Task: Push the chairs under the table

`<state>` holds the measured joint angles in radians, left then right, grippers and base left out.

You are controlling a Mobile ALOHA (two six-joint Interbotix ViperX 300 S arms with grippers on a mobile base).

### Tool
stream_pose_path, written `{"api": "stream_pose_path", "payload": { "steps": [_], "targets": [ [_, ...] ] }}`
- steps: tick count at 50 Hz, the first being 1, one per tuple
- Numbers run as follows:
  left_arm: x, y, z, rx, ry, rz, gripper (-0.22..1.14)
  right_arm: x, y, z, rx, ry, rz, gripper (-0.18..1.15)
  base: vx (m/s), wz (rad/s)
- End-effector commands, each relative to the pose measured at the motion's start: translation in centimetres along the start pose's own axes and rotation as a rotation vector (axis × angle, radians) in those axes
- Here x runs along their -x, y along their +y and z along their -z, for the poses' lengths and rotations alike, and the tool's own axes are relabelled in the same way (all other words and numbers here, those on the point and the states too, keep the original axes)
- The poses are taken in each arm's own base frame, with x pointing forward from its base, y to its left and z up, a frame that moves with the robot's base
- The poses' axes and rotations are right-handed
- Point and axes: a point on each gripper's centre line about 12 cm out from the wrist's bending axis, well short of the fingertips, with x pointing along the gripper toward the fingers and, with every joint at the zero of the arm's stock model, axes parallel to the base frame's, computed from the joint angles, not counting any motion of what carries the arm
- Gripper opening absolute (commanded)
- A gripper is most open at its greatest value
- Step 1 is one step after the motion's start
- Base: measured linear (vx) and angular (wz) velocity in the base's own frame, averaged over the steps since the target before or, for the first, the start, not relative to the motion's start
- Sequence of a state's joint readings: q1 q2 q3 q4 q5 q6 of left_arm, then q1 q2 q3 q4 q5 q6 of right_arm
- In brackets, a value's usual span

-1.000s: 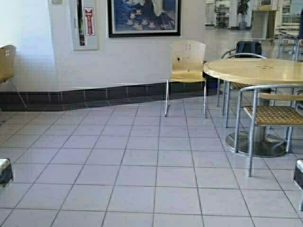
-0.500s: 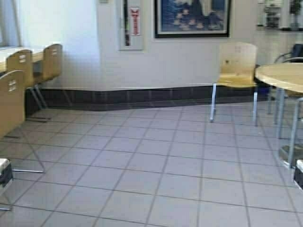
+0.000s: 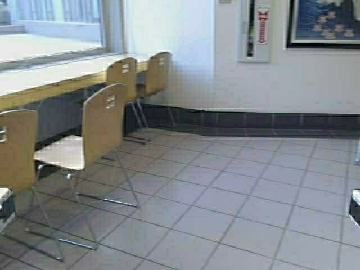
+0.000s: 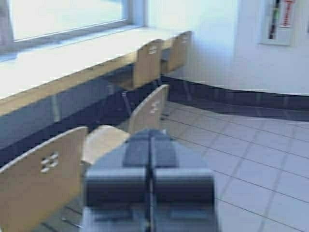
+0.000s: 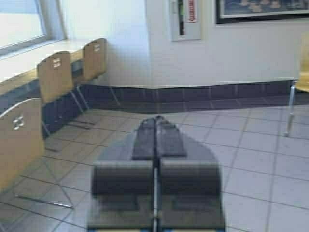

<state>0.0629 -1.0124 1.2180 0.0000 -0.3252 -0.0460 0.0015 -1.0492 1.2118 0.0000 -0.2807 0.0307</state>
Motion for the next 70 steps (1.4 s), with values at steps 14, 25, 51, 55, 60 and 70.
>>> {"api": "stream_pose_path", "payload": {
  "steps": [14,25,51,55,60,70],
  "targets": [
    [-0.3,0.0,-0.4,0.006,-0.009,0.001,0.03,-0.2,0.0,-0.6,-0.002,-0.015,-0.001,0.04,0.31,0.41],
    [-0.3,0.0,0.1,0.031,0.006,0.001,0.03,-0.1,0.0,-0.2,-0.003,-0.005,-0.001,0.04,0.31,0.43],
    [-0.7,-0.3,0.6,0.195,0.037,0.010,0.03,-0.6,-0.1,0.2,-0.027,0.020,0.006,0.04,0.24,0.47],
    [-0.9,-0.3,0.6,0.201,0.043,0.009,0.03,-0.6,-0.1,0.3,-0.025,0.024,0.006,0.04,0.19,0.60],
    [-1.1,-0.3,0.9,0.201,0.054,0.007,0.03,-0.6,-0.1,0.4,-0.025,0.029,0.006,0.04,0.17,0.60],
    [-0.9,-0.3,1.2,0.207,0.063,0.007,0.03,-0.8,-0.1,0.8,-0.028,0.047,0.007,0.04,0.15,0.60]
  ]
}}
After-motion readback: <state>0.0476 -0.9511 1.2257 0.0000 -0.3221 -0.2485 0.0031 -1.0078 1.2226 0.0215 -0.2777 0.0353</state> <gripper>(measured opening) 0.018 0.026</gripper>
